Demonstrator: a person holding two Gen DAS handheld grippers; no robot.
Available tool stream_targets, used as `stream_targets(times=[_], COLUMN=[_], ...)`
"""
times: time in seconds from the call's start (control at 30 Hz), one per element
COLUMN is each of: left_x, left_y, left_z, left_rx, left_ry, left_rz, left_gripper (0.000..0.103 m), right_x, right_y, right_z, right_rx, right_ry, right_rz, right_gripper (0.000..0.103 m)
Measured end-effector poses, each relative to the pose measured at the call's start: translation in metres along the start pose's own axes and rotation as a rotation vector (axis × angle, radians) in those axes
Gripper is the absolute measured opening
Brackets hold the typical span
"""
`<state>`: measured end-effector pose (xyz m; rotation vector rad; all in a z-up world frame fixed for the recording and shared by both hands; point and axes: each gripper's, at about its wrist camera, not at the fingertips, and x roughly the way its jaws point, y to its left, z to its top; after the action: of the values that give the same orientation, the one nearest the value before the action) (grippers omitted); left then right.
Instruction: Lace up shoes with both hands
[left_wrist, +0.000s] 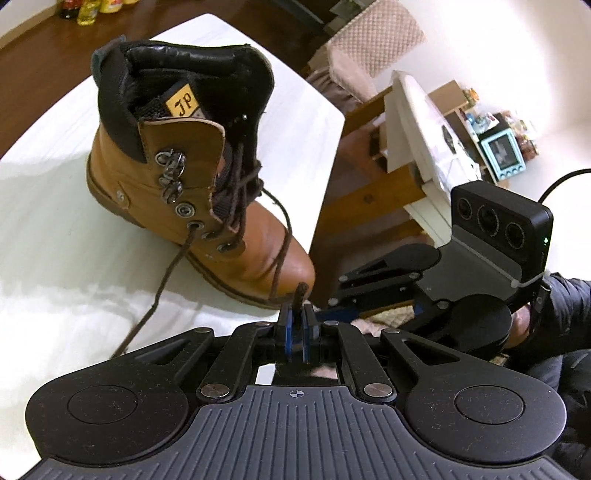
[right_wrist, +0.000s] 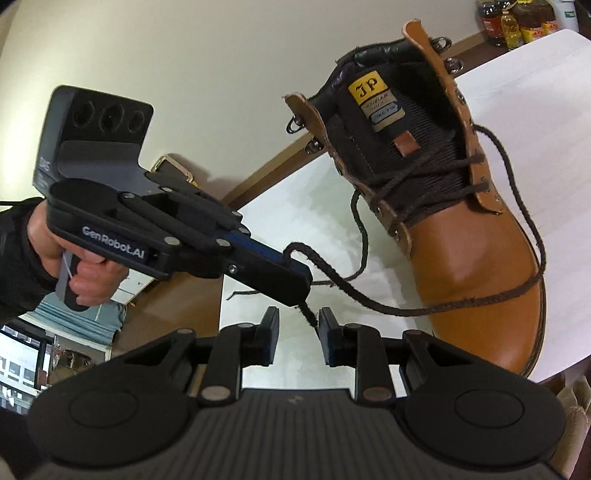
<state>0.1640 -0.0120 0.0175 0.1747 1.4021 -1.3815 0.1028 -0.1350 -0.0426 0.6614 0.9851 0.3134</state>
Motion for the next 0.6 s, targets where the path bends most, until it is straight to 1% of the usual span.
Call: stream_targets(times=[0.07, 0.17, 0.2, 0.23, 0.27, 0.3, 0.33, 0.4, 0.5, 0.53, 0.6], left_x=[-0.002, -0.005, -0.007, -0.008, -0.009, -0.010, -0.010, -0.009, 0.000, 0.002, 0.008], left_y=[0.000, 0.000, -0.001, -0.002, -0.004, -0.005, -0.007, -0.012, -0.022, -0.025, -0.031], left_z=[-0.003, -0.008, -0.011, -0.013, -0.016, -0.019, -0.021, -0.025, -0.026, -0.025, -0.024], left_rx=[-0.004, -0.013, -0.010, -0.007, -0.004, -0.001, 0.006, 0.024, 0.085, 0.110, 0.160], left_ry=[-0.008, -0.029, -0.035, -0.042, -0.048, -0.054, -0.058, -0.063, -0.055, -0.052, -0.047], left_rz=[0.003, 0.008, 0.014, 0.025, 0.036, 0.044, 0.049, 0.063, 0.090, 0.095, 0.104], left_gripper=[0.003, 0.007, 0.010, 0.020, 0.025, 0.028, 0.028, 0.028, 0.025, 0.014, 0.005], right_x=[-0.002, -0.006, -0.008, -0.012, -0.015, -0.019, -0.023, -0.029, -0.034, -0.036, -0.038], right_y=[-0.008, -0.024, -0.031, -0.041, -0.048, -0.055, -0.063, -0.073, -0.080, -0.081, -0.081], right_z=[0.000, -0.003, -0.005, -0.009, -0.011, -0.014, -0.017, -0.020, -0.018, -0.016, -0.020], right_rx=[0.077, 0.211, 0.268, 0.349, 0.398, 0.446, 0.503, 0.565, 0.610, 0.617, 0.624], right_ry=[-0.010, -0.027, -0.037, -0.052, -0.063, -0.078, -0.097, -0.116, -0.123, -0.122, -0.119], right_rz=[0.029, 0.086, 0.106, 0.137, 0.158, 0.173, 0.192, 0.220, 0.253, 0.261, 0.270], right_gripper=[0.005, 0.004, 0.004, 0.004, 0.004, 0.004, 0.004, 0.004, 0.004, 0.004, 0.004])
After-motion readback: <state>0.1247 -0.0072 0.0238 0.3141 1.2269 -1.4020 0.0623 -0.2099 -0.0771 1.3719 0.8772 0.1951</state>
